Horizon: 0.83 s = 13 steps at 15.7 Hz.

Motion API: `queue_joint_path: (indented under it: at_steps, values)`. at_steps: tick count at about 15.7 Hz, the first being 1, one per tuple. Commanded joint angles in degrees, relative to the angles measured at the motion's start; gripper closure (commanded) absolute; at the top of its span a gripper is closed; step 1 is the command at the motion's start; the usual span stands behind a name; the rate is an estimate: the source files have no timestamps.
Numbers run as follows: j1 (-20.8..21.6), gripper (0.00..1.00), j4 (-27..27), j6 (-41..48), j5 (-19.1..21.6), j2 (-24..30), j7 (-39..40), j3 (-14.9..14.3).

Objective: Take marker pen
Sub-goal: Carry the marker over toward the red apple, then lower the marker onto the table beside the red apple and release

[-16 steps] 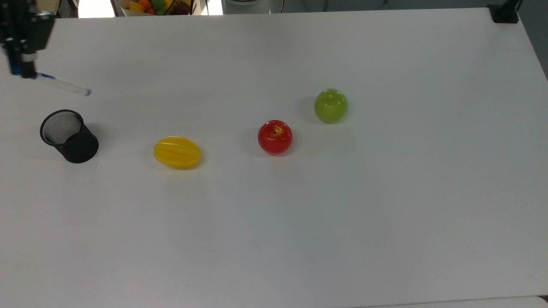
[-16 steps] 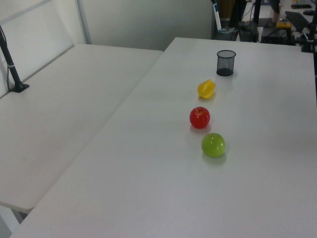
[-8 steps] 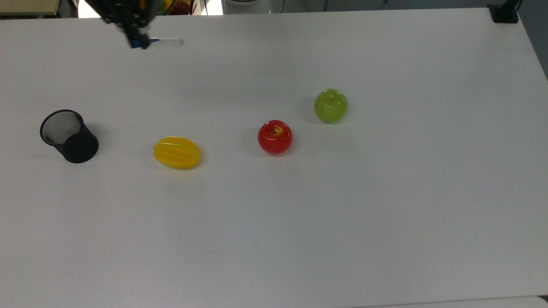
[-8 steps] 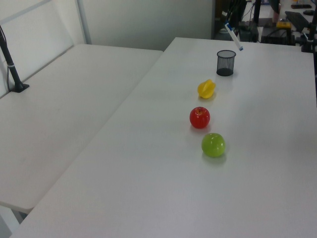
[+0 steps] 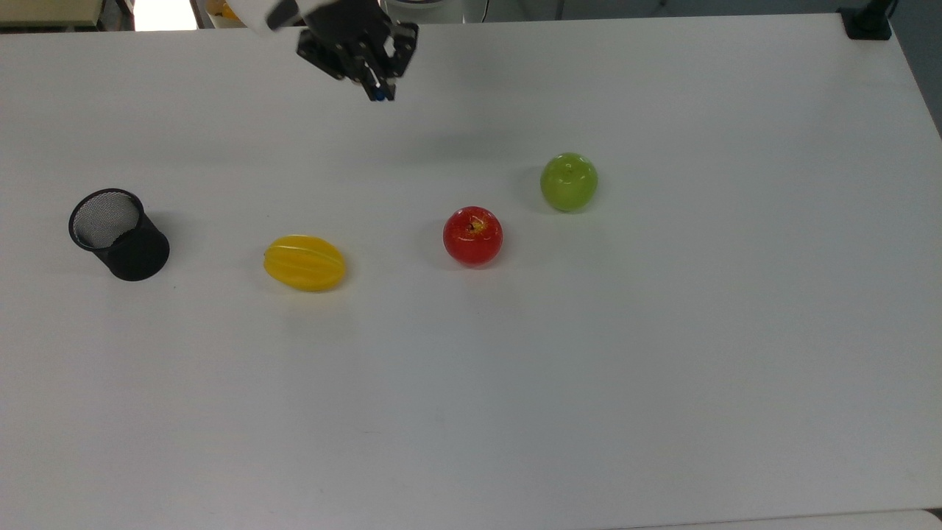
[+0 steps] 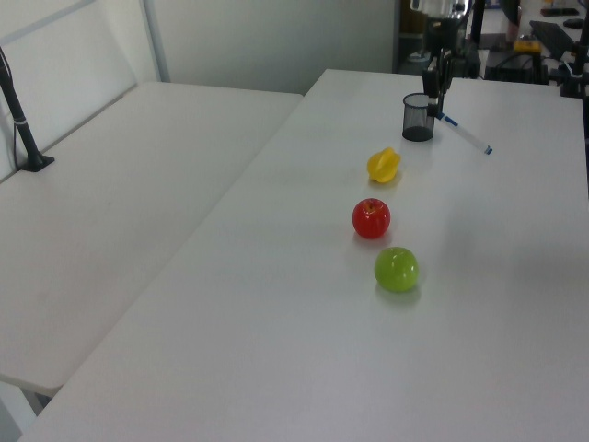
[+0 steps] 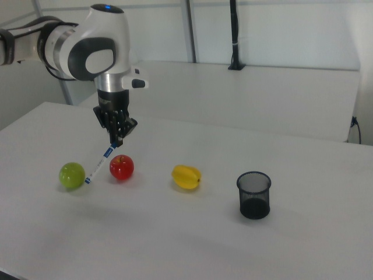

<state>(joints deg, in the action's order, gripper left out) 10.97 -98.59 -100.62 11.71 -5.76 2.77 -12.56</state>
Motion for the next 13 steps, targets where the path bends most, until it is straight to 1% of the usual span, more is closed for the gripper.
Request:
queue_joint_path:
  at_steps: [1,4,7,10,13]
  values:
    - [2.82,0.98,-0.81,-0.02,-1.34,-4.43,1.63,-0.97]
    - [4.76,0.97,-0.9,-0.1,-2.75,-8.12,1.81,-0.97]
    - [5.11,0.97,-0.81,-0.37,-2.84,-10.5,1.89,-0.8]
    - [5.37,0.88,-0.81,-0.72,-3.01,-12.25,2.42,-0.62]
    - [5.73,0.85,-0.81,-2.3,-3.71,-14.02,2.33,0.25]
